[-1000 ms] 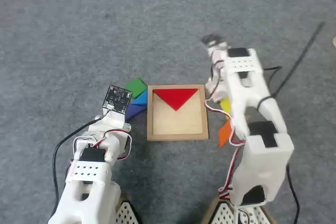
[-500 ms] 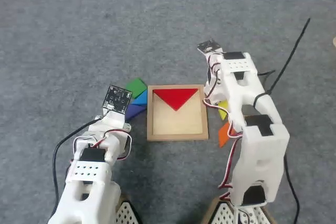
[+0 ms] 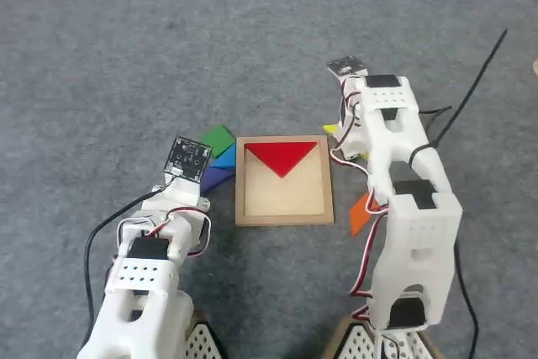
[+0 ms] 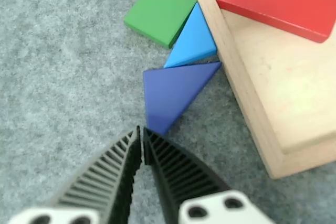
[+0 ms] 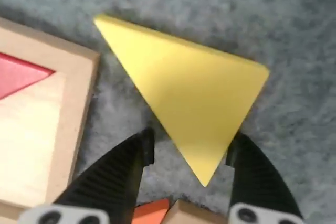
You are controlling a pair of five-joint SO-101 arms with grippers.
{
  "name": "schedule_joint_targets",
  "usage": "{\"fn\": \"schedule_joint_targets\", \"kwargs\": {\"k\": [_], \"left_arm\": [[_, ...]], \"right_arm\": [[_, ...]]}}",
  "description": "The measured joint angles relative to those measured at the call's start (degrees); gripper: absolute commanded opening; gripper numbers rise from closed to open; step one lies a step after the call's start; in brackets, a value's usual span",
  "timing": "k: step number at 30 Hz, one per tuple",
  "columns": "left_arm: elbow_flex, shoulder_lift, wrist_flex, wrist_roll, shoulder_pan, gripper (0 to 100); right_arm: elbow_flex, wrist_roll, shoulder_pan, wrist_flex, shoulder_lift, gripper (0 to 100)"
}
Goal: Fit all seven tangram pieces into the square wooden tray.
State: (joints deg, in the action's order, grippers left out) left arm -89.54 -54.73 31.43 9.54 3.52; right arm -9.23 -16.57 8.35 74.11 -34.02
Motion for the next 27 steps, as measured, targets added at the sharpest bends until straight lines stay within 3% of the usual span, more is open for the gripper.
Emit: {"fn": "schedule_joint_targets", "kwargs": {"k": [6, 9, 13, 19, 27], "left_arm": [[0.0, 0.0, 0.0, 0.0, 0.0, 1], [0.0, 0.0, 0.0, 0.0, 0.0, 1], [0.0, 0.0, 0.0, 0.0, 0.0, 1], [0.0, 0.0, 0.0, 0.0, 0.0, 1], [0.0, 0.0, 0.0, 0.0, 0.0, 1]], "right_arm": [[0.2, 0.7, 0.1, 0.6, 3.0, 22.3], [0.2, 0.2, 0.3, 0.6, 4.8, 29.7], [0.2, -7.9, 0.2, 0.6, 5.2, 38.1], [0.2, -23.0, 2.3, 0.4, 5.0, 40.8], [0.2, -31.1, 3.4, -3.1, 0.9, 41.3]]}}
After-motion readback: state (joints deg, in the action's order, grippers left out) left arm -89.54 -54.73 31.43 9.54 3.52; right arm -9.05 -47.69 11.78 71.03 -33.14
